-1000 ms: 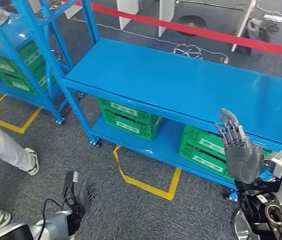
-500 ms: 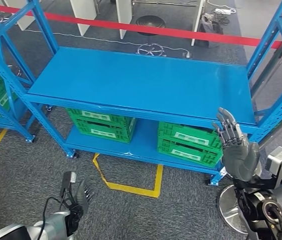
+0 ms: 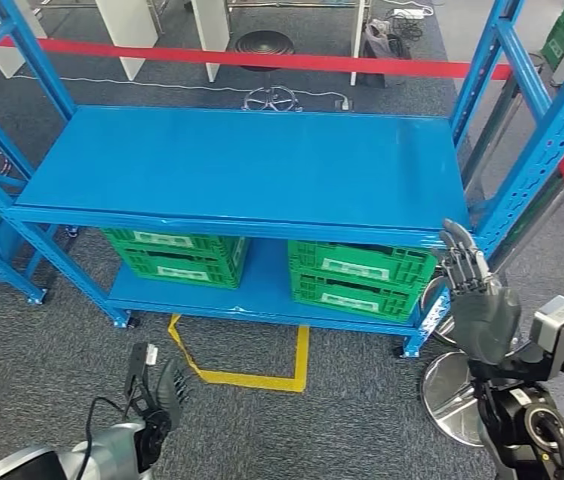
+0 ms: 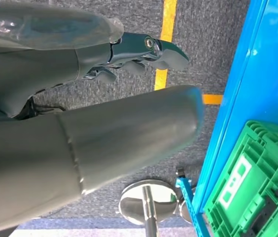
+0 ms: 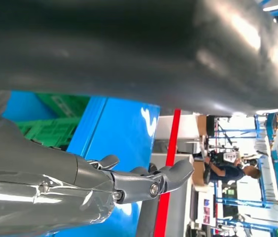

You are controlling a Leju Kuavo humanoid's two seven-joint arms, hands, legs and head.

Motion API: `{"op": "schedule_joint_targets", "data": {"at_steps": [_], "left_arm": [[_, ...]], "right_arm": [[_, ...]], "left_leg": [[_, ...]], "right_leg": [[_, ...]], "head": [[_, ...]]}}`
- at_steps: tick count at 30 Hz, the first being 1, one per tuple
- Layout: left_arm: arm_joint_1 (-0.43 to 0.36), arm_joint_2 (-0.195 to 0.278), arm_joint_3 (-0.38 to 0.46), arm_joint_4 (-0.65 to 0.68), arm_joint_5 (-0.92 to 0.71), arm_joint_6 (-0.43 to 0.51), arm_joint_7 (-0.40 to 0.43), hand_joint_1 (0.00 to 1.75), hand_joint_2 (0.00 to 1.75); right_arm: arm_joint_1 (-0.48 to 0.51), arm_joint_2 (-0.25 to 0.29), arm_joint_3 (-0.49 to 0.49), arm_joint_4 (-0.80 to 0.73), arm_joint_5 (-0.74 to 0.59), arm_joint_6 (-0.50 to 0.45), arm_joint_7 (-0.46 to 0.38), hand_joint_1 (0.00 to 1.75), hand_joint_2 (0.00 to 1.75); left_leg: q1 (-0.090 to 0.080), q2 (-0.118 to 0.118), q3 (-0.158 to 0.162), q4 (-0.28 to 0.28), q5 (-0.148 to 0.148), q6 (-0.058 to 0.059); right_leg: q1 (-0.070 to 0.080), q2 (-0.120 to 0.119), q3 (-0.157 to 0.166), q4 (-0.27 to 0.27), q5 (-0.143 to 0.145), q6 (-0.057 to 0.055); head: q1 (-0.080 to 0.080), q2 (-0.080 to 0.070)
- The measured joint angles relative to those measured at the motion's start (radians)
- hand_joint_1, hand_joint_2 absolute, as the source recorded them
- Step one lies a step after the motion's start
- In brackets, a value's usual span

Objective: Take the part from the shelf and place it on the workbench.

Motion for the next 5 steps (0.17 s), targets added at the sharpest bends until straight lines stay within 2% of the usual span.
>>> {"op": "schedule_joint_targets", "data": {"at_steps": [2, 5], "left_arm": [[0.0, 0.0, 0.0, 0.0, 0.0, 0.0, 0.0, 0.0, 0.0], [-0.001, 0.0, 0.0, 0.0, 0.0, 0.0, 0.0, 0.0, 0.0]], "right_arm": [[0.0, 0.0, -0.001, 0.0, 0.0, 0.0, 0.0, 0.0, 0.0], [0.0, 0.0, 0.0, 0.0, 0.001, 0.0, 0.0, 0.0, 0.0]], "left_leg": [[0.001, 0.0, 0.003, -0.005, 0.002, 0.001], [0.001, 0.001, 0.006, -0.013, 0.005, -0.004]], "right_leg": [[0.002, 0.002, 0.0, 0.0, -0.001, -0.004], [0.003, 0.001, 0.0, 0.0, -0.002, -0.011]], "head": [[-0.001, 0.0], [-0.004, 0.0]]}}
